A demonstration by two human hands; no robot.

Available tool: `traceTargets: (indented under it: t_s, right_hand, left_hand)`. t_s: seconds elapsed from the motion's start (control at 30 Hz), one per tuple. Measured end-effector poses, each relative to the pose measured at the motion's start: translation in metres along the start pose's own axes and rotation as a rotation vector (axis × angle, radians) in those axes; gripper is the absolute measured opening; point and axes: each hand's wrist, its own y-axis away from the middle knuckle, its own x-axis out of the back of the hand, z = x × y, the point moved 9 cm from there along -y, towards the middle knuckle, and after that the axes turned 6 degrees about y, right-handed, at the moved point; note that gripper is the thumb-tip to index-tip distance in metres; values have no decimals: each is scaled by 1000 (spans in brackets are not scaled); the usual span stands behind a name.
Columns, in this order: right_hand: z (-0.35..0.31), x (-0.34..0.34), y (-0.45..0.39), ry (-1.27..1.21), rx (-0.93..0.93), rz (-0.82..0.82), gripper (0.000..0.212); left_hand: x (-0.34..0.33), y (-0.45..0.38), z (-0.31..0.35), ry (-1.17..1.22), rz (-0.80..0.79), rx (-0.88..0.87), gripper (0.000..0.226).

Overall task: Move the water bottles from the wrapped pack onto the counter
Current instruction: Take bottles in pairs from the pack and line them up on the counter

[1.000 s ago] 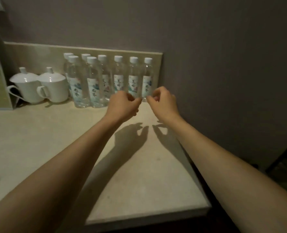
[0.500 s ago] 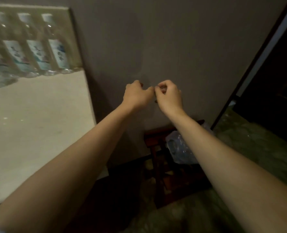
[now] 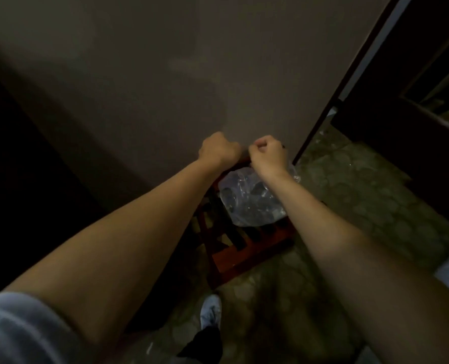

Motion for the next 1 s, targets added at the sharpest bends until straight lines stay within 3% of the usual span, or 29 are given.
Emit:
traceTargets:
  t_s: [0.17, 0.37, 0.53, 0.67, 1.0]
  right_hand:
    - [52, -32, -48, 44, -108, -156, 11]
    - [94, -45, -83, 72, -159, -260, 13]
    - [135, -54, -111, 104, -216, -335, 9]
    - [180, -57, -140, 195, -269, -389, 22]
    - [263, -76, -214, 361, -231, -753, 22]
  left_hand:
    - [-53, -47, -29, 56, -87, 126, 34]
    - [-97, -82, -48, 112, -133, 213, 20]
    - [-135, -105, -60, 163, -160, 278, 28]
    - [-171, -125, -71, 202, -165, 319, 22]
    - [-271, -162, -73, 167, -215, 474, 33]
